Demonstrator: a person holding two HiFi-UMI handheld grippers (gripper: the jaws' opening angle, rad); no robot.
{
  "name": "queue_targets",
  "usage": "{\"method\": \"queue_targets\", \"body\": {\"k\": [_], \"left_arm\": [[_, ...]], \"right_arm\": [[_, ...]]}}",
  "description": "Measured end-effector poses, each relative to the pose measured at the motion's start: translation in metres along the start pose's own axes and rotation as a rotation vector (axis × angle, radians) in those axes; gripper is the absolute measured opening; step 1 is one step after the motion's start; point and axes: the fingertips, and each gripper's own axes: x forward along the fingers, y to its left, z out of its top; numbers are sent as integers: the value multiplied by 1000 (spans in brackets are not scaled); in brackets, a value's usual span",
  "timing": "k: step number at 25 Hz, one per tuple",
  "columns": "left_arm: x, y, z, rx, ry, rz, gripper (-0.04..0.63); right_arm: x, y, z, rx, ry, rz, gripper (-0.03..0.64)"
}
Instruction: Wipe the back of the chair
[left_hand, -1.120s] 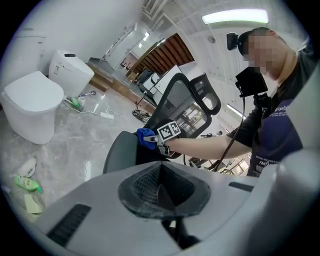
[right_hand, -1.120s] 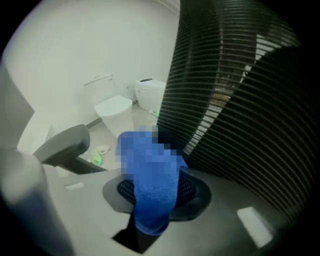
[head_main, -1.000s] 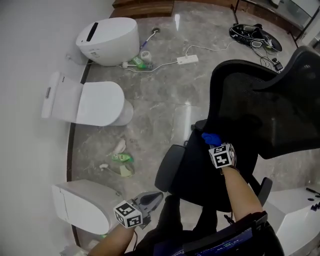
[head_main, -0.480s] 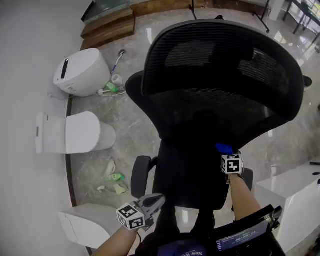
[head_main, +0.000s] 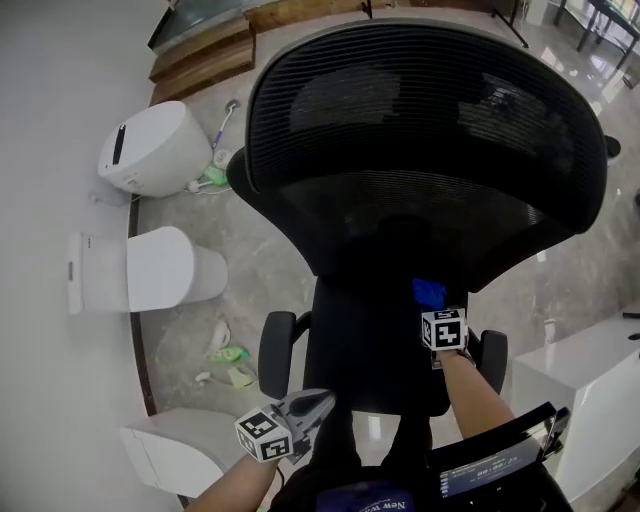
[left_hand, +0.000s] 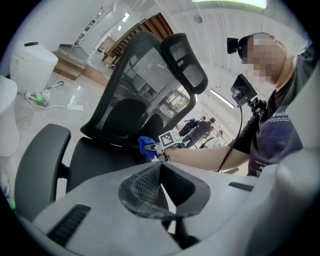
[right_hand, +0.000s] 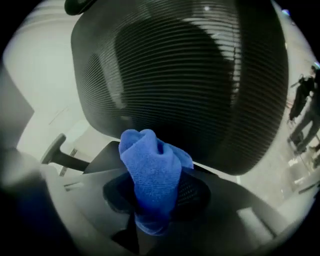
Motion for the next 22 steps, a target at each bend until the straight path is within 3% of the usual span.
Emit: {"method": "queue_targets", "body": {"k": [7, 12, 17, 22], "left_arm": [[-87, 57, -39, -78, -73, 89, 3], [-157, 103, -51, -127, -119, 130, 3], [-169, 124, -53, -160, -135, 143, 3], [-145, 111, -40, -147, -120, 118, 3]], "right_arm": [[100, 172, 0, -226, 63, 198, 117], [147, 256, 29, -213, 44, 231, 117], [164, 240, 47, -77, 14, 182, 117], [135, 142, 41, 18, -13, 46, 117]]}}
